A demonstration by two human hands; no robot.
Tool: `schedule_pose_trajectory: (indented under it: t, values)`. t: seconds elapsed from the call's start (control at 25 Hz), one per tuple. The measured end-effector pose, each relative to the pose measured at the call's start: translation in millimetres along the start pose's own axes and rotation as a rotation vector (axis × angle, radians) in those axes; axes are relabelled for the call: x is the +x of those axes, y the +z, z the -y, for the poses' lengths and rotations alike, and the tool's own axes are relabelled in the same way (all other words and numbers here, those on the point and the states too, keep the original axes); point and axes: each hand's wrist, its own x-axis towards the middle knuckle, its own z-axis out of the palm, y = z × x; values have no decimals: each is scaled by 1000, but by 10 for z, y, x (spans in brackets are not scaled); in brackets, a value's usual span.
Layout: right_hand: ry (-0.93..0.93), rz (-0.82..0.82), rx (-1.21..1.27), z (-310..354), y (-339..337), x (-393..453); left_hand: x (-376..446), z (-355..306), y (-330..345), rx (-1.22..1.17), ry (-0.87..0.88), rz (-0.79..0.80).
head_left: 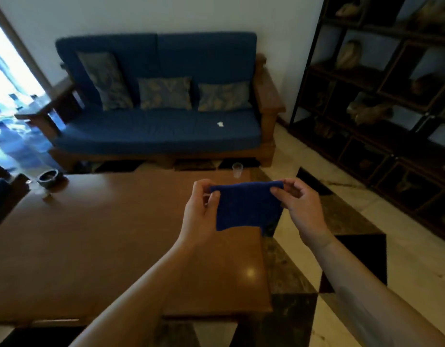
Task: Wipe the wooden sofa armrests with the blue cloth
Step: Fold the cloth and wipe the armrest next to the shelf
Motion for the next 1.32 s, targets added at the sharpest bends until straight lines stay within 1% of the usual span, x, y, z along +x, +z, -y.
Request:
schedule_pose_trajectory:
  t: [0.12, 0.36, 0.52, 0.72, 0.84, 1.0, 1.12, 1.32]
  values:
    - [-58, -11, 38, 519, -73, -27, 136, -467, -134, -32, 94, 14]
    - [-181, -32, 69, 1143, -163, -49, 369, -1070, -369, -97, 203, 45]
    - [-222, -26, 63, 1330, -141, -1, 485, -1216, -476, -102, 238, 50]
    - [-237, -85, 22, 1361, -107, -20, 571, -1174, -438, -114, 261, 5]
    - [-216, -156, -16, 1375, -188, -95, 618, -1167, -299, -122, 248, 33]
    - [-178, -309, -44, 1379, -474, -214, 677, -1252, 22, -210, 223, 149]
    - [-180, -383, -45, 1364, -756, -314, 694, -1343, 320, -273, 230, 235]
    - [-201, -471, -49, 1373, -1411, -401, 688, -1623, 950, -288, 275, 333]
